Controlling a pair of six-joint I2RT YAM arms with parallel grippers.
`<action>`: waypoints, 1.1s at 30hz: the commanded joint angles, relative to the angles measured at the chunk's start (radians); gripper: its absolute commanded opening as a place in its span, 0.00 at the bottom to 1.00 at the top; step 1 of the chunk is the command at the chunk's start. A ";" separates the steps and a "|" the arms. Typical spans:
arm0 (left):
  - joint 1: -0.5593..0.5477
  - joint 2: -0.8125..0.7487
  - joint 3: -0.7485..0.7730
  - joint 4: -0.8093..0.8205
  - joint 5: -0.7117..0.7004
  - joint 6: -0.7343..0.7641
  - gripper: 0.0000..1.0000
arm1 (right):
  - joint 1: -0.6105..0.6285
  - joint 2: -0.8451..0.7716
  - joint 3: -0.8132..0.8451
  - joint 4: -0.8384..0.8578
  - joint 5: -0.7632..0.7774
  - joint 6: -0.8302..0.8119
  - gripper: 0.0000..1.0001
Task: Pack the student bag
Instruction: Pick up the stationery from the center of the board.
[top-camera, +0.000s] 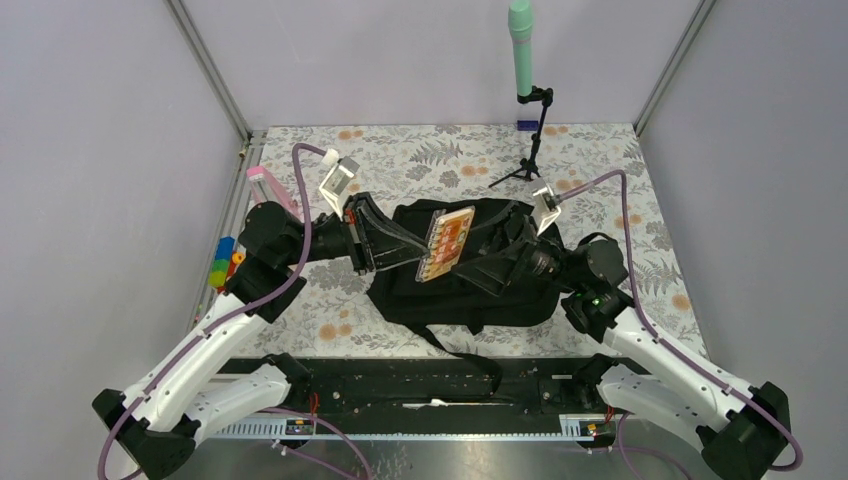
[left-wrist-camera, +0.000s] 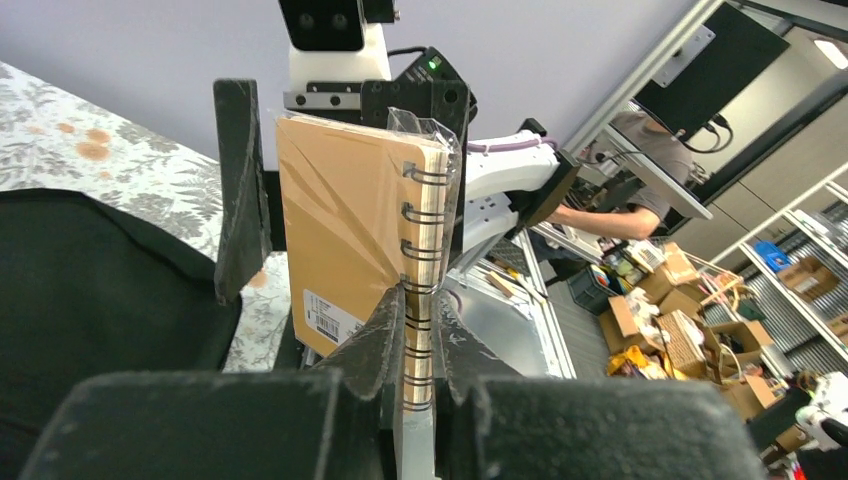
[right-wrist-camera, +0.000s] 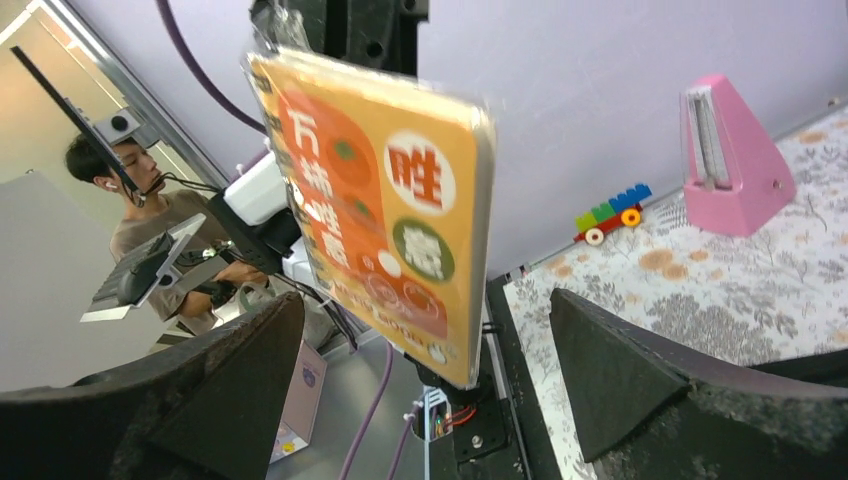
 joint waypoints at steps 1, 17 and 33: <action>-0.037 0.004 0.068 0.101 0.034 -0.015 0.00 | 0.008 -0.024 0.063 0.025 -0.005 -0.024 1.00; -0.055 -0.006 0.024 0.105 0.015 -0.005 0.00 | 0.007 -0.001 0.033 0.241 -0.026 0.131 0.35; -0.053 -0.081 0.094 -0.439 -0.519 0.430 0.92 | 0.006 -0.262 0.047 -0.524 0.474 -0.148 0.00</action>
